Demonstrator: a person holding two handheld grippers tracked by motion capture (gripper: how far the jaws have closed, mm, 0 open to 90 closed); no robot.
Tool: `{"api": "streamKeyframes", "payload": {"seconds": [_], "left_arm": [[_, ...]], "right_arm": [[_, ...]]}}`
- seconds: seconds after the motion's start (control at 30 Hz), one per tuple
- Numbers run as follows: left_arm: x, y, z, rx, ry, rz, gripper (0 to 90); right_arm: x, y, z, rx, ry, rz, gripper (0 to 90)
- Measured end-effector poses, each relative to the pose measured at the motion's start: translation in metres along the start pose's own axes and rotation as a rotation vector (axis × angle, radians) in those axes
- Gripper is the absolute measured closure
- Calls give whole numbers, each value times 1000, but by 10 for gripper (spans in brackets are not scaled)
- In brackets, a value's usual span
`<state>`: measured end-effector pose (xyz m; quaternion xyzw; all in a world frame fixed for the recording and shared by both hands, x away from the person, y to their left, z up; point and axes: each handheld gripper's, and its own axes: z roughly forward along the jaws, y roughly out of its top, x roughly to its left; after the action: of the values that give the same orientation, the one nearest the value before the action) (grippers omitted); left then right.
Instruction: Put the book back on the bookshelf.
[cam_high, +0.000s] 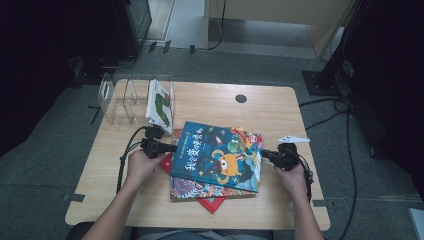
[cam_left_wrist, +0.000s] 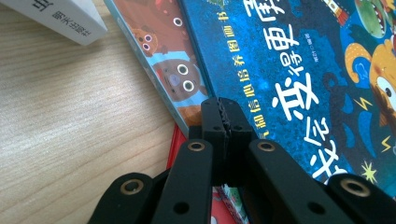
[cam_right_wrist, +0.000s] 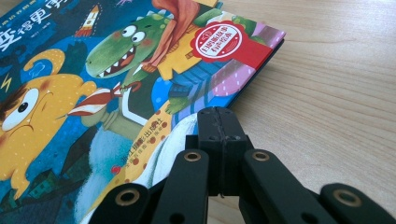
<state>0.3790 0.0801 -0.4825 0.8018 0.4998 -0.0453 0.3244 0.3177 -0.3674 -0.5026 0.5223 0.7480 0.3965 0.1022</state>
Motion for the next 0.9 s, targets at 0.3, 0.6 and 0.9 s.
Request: {"api": "streamKeyframes", "payload": {"seconds": [0.3,0.6,0.9], "left_arm": [[-4,-8,-3,11,-1,0,900],[-9,-23,-9,29,-23,-14,900],[-7,-33,-18,25,-29,-44,900]], "right_arm": [[-3,0,1,1,24,7,900],[-5,4,2,21,52,-2,900],[1,8,6,41,78,-38,900]]}}
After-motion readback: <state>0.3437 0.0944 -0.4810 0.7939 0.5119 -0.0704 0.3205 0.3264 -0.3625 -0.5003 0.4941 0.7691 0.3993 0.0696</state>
